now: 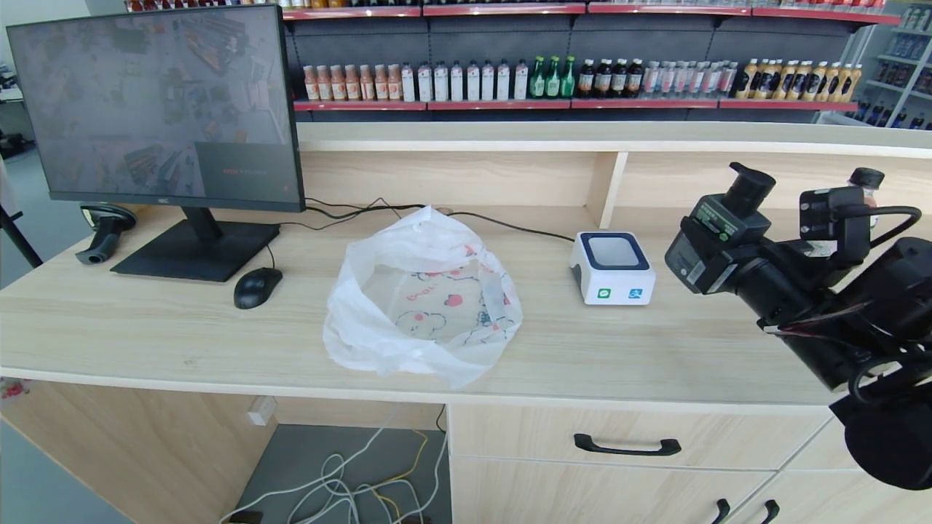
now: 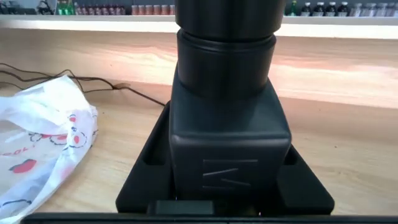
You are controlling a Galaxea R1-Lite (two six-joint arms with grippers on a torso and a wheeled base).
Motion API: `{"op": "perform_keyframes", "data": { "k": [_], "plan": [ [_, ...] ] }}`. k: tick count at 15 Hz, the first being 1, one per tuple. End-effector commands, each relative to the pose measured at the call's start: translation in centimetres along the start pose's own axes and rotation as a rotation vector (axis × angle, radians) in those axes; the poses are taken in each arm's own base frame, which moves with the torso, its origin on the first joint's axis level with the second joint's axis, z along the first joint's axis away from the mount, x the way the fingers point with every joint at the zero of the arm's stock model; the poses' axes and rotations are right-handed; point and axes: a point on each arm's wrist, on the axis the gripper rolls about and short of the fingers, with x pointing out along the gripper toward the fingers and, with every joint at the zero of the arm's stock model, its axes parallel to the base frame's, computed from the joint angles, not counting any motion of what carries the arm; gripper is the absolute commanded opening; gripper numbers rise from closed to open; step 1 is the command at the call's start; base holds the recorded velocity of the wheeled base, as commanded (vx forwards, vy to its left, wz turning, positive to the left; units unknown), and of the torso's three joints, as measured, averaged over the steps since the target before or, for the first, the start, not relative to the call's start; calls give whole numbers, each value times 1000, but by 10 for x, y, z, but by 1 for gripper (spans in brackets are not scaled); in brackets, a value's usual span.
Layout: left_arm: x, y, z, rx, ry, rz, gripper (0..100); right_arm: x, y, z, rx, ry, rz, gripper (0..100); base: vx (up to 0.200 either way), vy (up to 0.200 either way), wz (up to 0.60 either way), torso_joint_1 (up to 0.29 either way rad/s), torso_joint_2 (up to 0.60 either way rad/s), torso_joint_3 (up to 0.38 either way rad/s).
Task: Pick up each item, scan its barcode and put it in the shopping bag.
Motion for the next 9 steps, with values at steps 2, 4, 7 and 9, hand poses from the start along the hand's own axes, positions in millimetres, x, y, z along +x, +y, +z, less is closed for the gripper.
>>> {"op": "perform_keyframes", "data": {
  "k": [2, 4, 7, 9],
  "plan": [
    [0, 0, 0, -1, -1, 0, 100, -16, 7, 10, 15, -4, 11, 0, 0, 100, 0, 1, 1, 6],
    [0, 0, 0, -2, -1, 0, 100, -17, 7, 10, 15, -4, 11, 0, 0, 200, 0, -5, 2, 2],
    [0, 0, 0, -2, -1, 0, 100, -17, 10, 12, 18, -10, 21, 0, 0, 200, 0, 6, 5, -1],
    [0, 0, 0, -1, -1, 0, 100, -16, 17, 13, 26, -17, 46, 0, 0, 0, 0, 0, 0, 0]
  ]
}}
